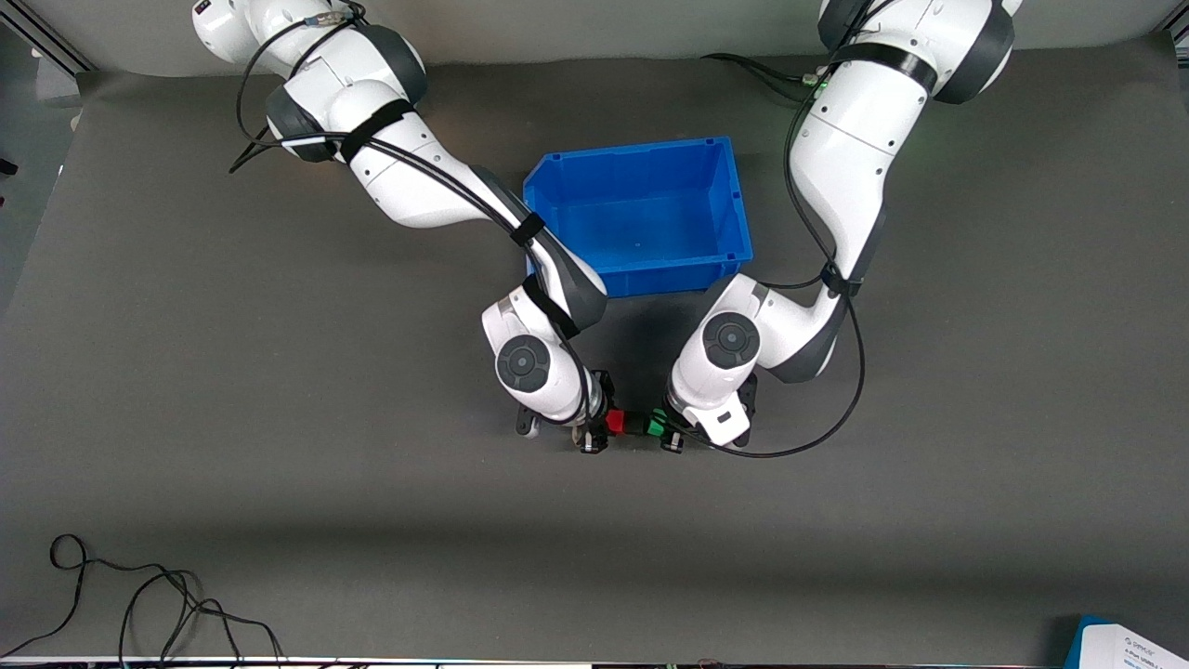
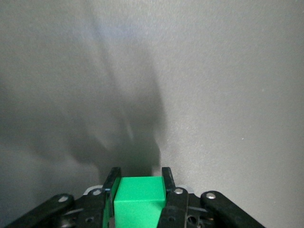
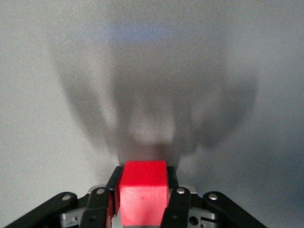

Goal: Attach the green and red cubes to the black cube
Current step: 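Open both grippers and lift them away from the joined cubes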

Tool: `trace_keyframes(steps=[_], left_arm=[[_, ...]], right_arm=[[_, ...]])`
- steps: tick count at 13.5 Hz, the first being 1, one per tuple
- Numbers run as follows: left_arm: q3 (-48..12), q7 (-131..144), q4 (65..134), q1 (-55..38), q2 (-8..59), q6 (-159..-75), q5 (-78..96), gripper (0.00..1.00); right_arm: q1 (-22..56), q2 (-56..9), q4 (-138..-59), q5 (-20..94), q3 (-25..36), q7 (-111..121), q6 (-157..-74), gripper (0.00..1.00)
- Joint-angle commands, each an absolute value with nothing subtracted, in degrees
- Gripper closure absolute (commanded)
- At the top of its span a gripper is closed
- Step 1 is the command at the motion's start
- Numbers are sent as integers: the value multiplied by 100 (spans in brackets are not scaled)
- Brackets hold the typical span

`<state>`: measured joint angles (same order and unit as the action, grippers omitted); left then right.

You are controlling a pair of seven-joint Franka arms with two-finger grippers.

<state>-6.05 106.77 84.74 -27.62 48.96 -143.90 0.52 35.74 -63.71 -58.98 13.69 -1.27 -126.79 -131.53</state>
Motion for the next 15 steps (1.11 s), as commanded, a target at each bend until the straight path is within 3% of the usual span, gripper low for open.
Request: trace_keyframes(steps=[1, 2, 3, 4, 9, 13, 15], left_arm=[[-501, 10819, 8209, -2865, 5080, -14414, -18, 99], [-501, 10811, 8200, -2857, 5080, -14414, -18, 53], [-484, 10776, 8200, -2856, 5080, -14405, -26, 13], [-483, 10758, 8200, -2856, 5071, -14405, -70, 0], [-309, 10697, 7938, -2716, 4835, -13758, -324, 0], [-264, 9574, 7822, -2374, 4221, -12606, -378, 0], [-290, 8942, 7857, -2058, 3790, -12061, -326, 0]], right_arm=[[3630, -6504, -5739, 1301, -97, -12630, -13166, 16], [3630, -6478, -5739, 1301, -97, -12621, -13149, 4], [3621, -6417, -5739, 1292, -71, -12612, -13114, 0], [3612, -6338, -5748, 1283, -53, -12612, -13096, 0], [3218, -5276, -6635, 1292, -26, -11606, -12579, 0], [2577, -4458, -6925, 1292, 9, -9910, -11069, 0], [2313, -3897, -7363, 1292, 9, -9022, -10733, 0]])
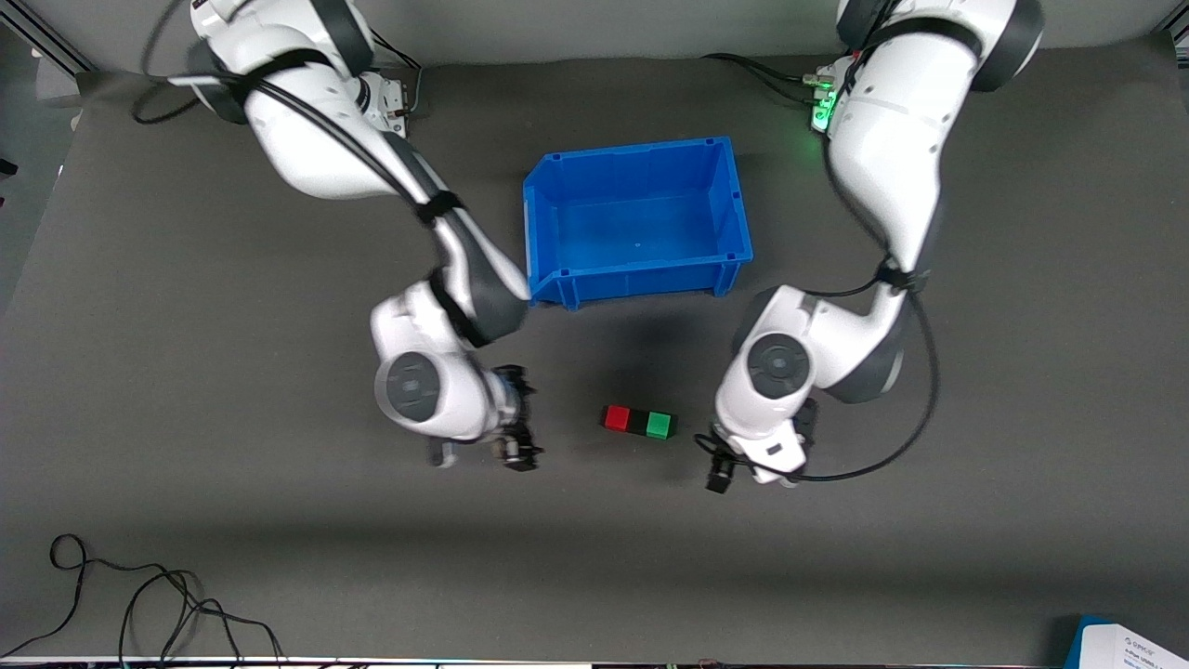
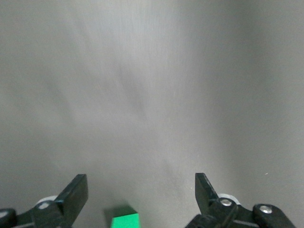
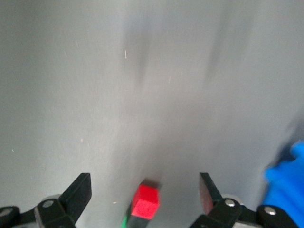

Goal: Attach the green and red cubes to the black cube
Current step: 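Open both grippers and lift them away from the joined cubes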

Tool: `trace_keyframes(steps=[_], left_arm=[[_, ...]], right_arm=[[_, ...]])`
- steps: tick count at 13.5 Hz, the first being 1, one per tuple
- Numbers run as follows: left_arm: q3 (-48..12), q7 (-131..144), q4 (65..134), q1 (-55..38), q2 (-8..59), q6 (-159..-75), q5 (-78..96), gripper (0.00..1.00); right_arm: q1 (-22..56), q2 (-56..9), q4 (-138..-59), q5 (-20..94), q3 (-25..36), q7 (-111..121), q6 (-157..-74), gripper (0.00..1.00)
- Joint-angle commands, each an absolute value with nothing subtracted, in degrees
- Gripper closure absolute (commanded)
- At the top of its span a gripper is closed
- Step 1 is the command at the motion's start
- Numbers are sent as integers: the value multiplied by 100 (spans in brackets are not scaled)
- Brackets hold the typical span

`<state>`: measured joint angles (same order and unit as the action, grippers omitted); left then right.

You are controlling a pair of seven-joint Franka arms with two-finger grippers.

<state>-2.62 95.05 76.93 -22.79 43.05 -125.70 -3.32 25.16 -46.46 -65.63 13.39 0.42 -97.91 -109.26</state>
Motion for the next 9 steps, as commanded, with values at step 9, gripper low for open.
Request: trace_keyframes(steps=[9], left_arm=[[-290, 5937, 7910, -687, 1892, -9267, -167, 0]], right_arm=[[2276, -1900, -9025, 1083, 746, -6277, -10416, 0]])
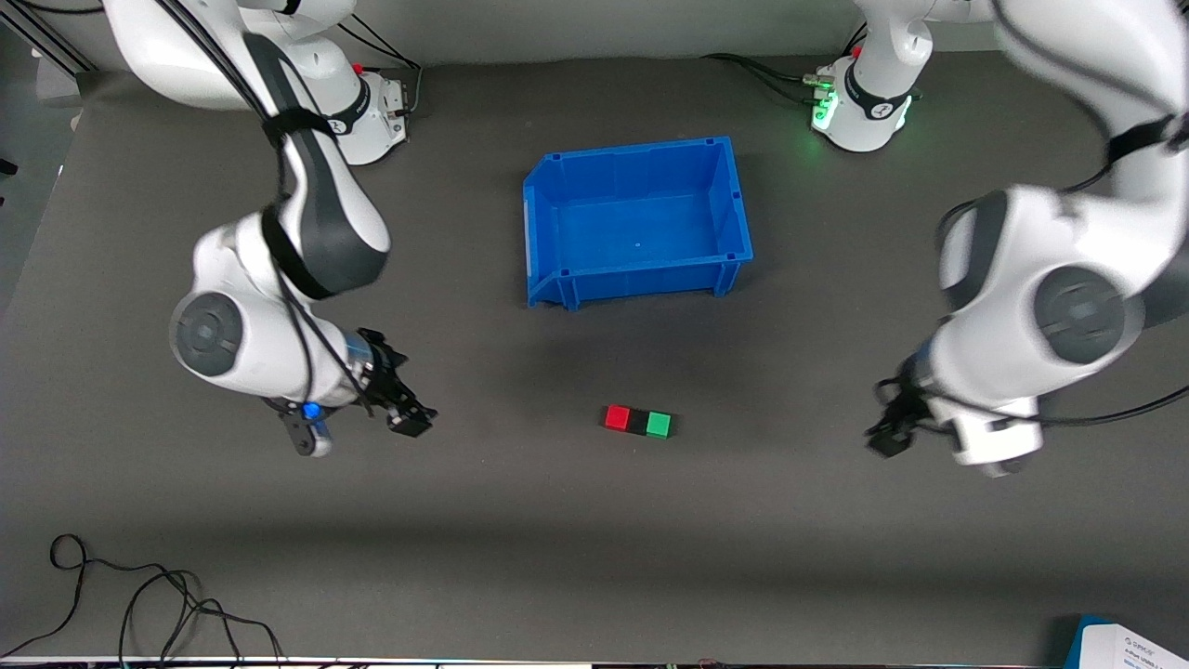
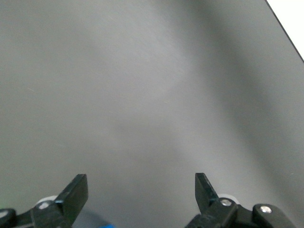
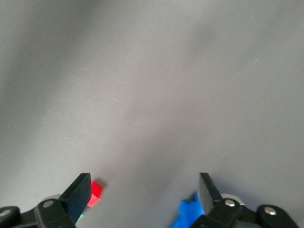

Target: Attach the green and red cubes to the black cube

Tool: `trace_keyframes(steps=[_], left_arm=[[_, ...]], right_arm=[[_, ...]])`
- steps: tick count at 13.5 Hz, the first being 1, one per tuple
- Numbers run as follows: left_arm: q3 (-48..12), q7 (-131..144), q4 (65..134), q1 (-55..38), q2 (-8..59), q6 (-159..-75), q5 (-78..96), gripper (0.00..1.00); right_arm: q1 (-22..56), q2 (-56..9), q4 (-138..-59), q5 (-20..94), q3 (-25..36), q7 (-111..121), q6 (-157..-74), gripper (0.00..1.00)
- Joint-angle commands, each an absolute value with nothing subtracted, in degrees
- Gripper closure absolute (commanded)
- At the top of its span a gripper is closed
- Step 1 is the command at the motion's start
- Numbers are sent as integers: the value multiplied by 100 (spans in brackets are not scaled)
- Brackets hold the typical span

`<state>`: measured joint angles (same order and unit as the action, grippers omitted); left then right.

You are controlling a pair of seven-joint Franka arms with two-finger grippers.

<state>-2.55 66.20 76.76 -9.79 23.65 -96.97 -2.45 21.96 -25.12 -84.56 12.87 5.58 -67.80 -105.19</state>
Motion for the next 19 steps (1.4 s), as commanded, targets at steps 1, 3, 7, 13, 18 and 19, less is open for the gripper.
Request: trace_keyframes(steps=[1, 3, 7, 13, 18, 19], left_arm=[[-273, 5463, 7901, -503, 1724, -8959, -167, 0], [-281, 4548, 7866, -64, 1373, -8492, -158, 0], [-246, 3044, 7297, 552, 1160, -7605, -141, 0], [-430, 2461, 7181, 432, 1213, -7532, -185, 0], [-712, 1508, 7181, 290, 1222, -7559, -255, 0], [-703, 1077, 7198, 334, 1222, -7567, -290, 0]], right_arm=[[2276, -1733, -9105, 890, 825, -6093, -10241, 0], [2276, -1478, -9149, 817, 1018, -5653, -9819, 0], [2285, -1117, -9245, 809, 1282, -4871, -9370, 0], [2285, -729, -9571, 765, 1625, -2817, -9116, 0], [2320, -536, -9545, 511, 1784, -2576, -9009, 0], [2355, -527, -9519, 475, 1793, -2506, -9009, 0]])
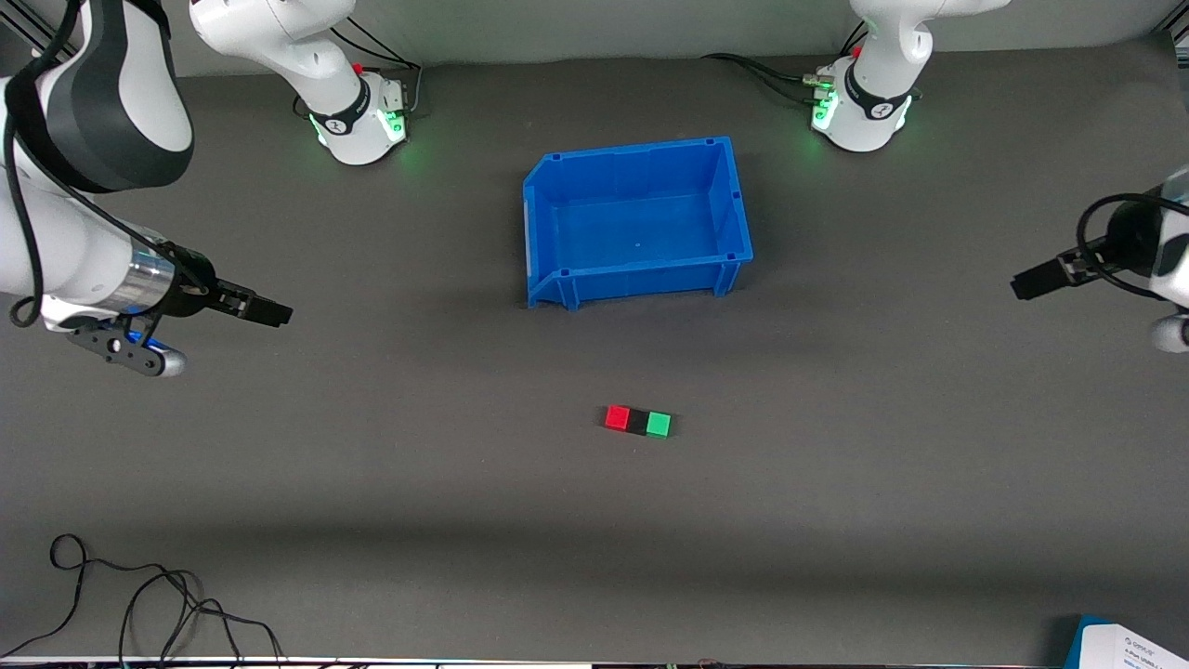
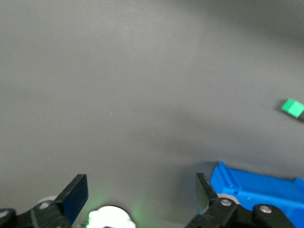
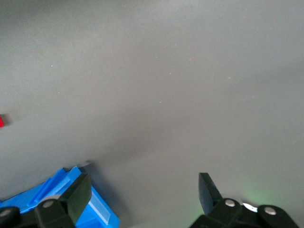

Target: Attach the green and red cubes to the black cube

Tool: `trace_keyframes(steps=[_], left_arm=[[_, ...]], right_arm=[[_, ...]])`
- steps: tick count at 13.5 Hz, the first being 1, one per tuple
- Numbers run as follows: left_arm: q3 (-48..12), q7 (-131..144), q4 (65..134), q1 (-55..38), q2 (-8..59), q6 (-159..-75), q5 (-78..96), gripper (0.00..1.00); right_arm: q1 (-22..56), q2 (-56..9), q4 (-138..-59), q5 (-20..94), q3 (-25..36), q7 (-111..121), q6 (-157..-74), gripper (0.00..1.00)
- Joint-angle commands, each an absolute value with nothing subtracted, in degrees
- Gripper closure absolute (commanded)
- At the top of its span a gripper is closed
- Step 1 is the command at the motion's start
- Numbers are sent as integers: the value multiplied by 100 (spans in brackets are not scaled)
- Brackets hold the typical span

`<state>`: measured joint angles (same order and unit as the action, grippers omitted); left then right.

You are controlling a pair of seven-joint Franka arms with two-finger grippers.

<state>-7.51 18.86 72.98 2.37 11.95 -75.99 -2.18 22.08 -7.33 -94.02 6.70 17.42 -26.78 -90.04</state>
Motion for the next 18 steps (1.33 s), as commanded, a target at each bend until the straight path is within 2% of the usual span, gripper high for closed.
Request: trace_keyframes(steps=[1, 4, 6, 9, 13, 16, 18], left_arm=[[-686, 759, 7198, 360, 1222, -7576, -307, 0], [-668, 248, 7312, 369, 1178, -7699, -343, 0], [-677, 167, 7636, 360, 898, -7813, -378, 0], [-677, 62, 8304, 290, 458, -8243, -404, 0], [-686, 53, 8314, 308, 475, -8227, -404, 0], [-668, 62, 8314, 273, 475, -8227, -404, 0], [-668, 62, 8306, 264, 475, -8227, -404, 0]], right_arm=[[2347, -510, -9501, 440, 1784, -2505, -9026, 0], [2321, -448, -9387, 308, 1802, -2120, -9018, 0], [1901, -396, -9255, 413, 1679, -1856, -8982, 0], [1110, -273, -9176, 317, 908, -1565, -8965, 0], [862, -9, -9176, -175, 458, -1327, -8956, 0], [300, -9, -9132, -132, 19, -1336, -8851, 0], [290, -9, -9053, -97, 9, -1336, -8851, 0]])
